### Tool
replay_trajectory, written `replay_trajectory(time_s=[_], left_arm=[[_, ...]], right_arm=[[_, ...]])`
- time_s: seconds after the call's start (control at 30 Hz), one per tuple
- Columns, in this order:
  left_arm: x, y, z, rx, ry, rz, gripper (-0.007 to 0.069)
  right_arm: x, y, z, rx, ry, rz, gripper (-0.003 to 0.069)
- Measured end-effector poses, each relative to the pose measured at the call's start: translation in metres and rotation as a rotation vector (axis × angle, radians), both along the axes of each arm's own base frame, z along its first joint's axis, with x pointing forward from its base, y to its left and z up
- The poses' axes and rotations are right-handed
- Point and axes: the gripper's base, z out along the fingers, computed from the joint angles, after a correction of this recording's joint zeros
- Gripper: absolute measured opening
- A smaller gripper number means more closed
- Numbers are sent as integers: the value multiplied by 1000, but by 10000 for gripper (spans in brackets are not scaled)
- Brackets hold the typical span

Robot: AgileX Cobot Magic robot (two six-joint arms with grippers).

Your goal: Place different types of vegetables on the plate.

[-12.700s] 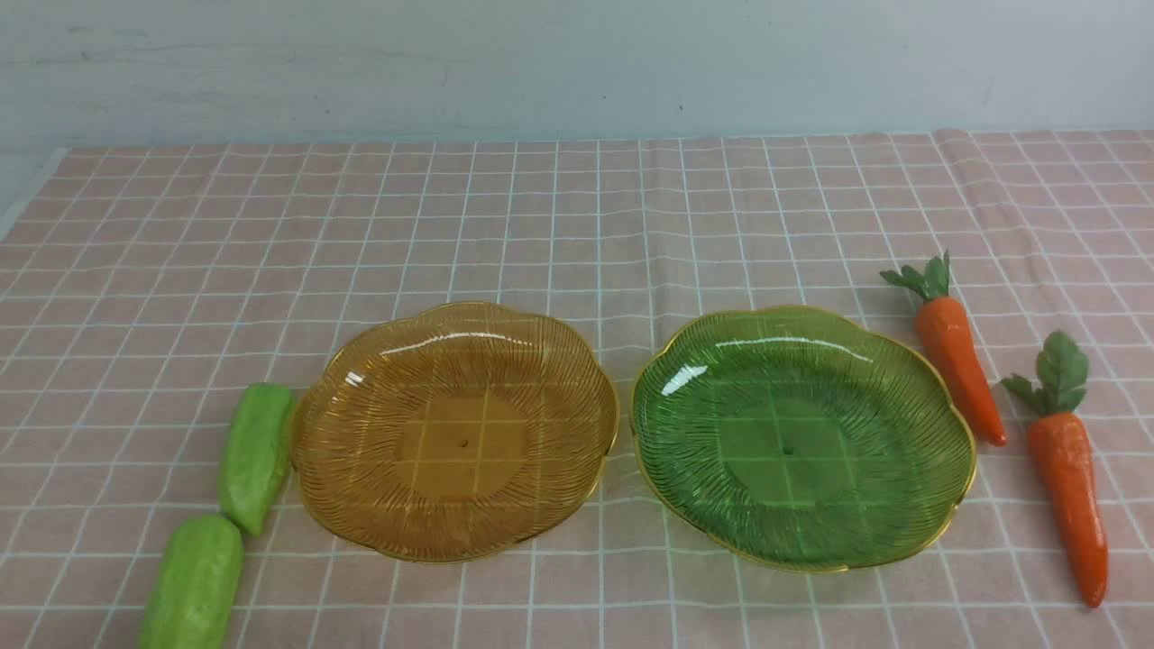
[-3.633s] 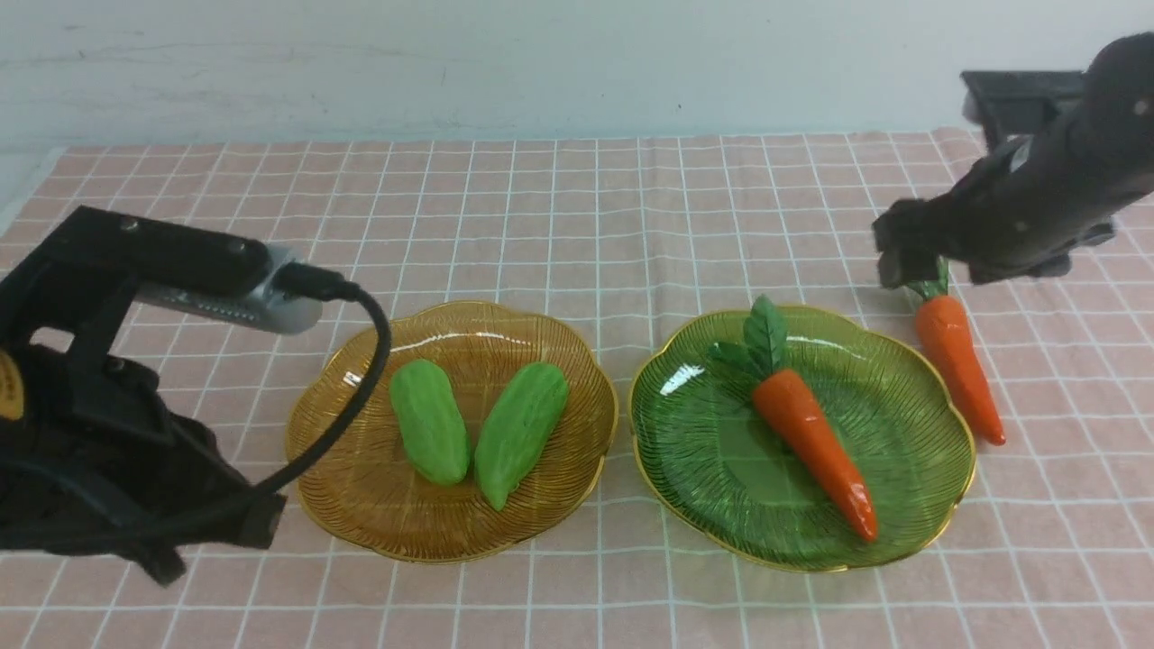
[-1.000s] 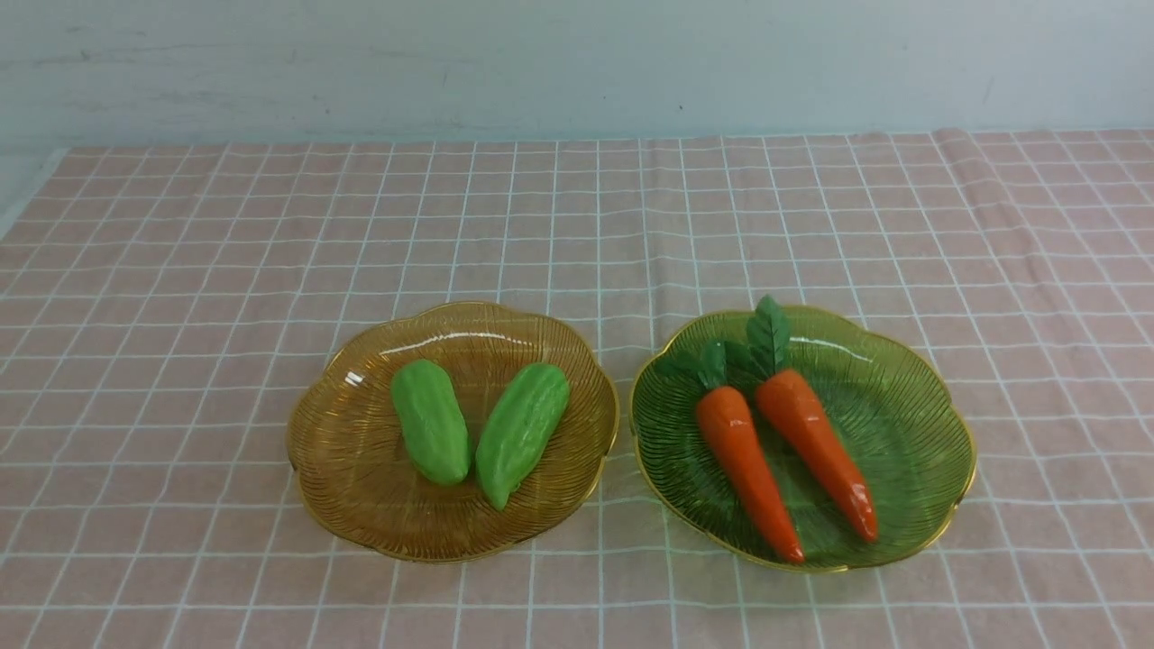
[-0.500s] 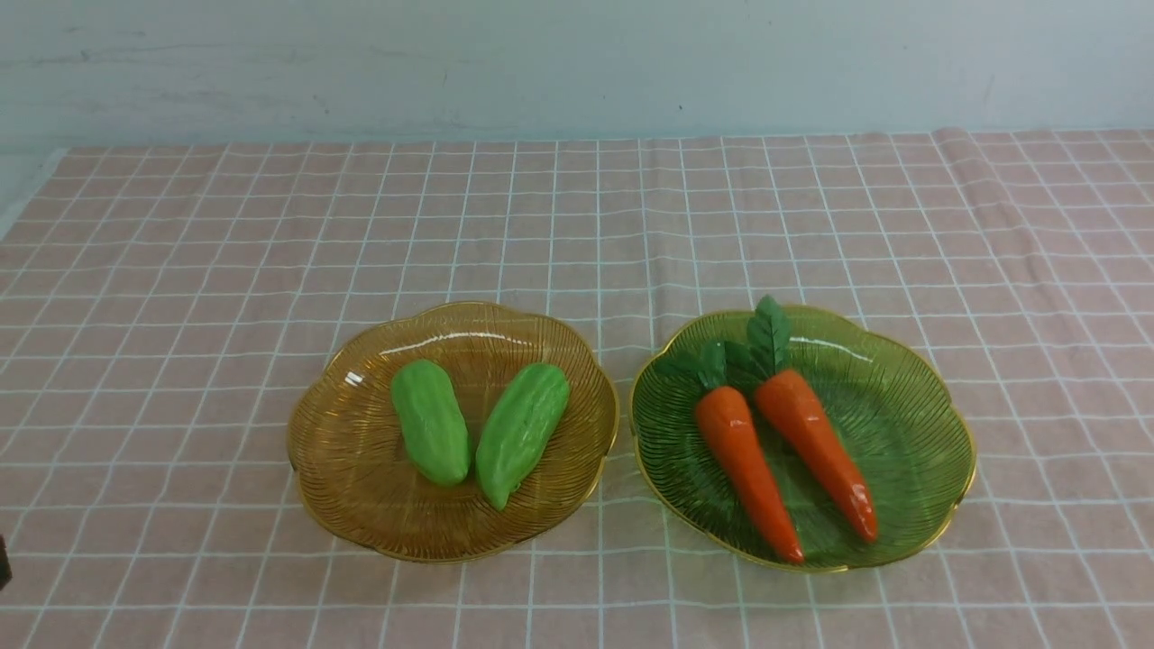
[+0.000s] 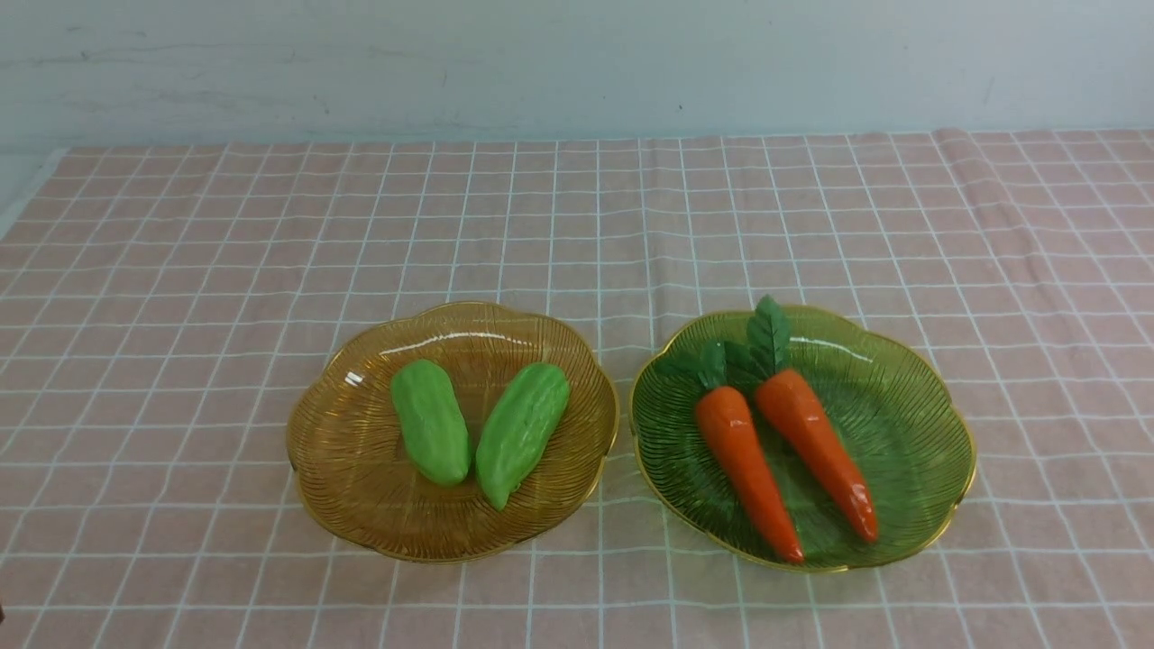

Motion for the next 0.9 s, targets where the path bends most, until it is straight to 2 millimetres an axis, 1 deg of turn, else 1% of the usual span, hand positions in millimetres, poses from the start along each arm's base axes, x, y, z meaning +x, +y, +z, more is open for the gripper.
replay_trajectory(time_s=[0.03, 0.07, 0.9], left_arm=[[0, 0, -9, 5, 25, -1, -3], [1, 0, -10, 5, 16, -3, -3], [1, -1, -10, 0, 5, -6, -3]], right_arm=[[0, 0, 0, 0, 0, 0, -15], [0, 0, 0, 0, 0, 0, -15], [0, 0, 0, 0, 0, 0, -15]])
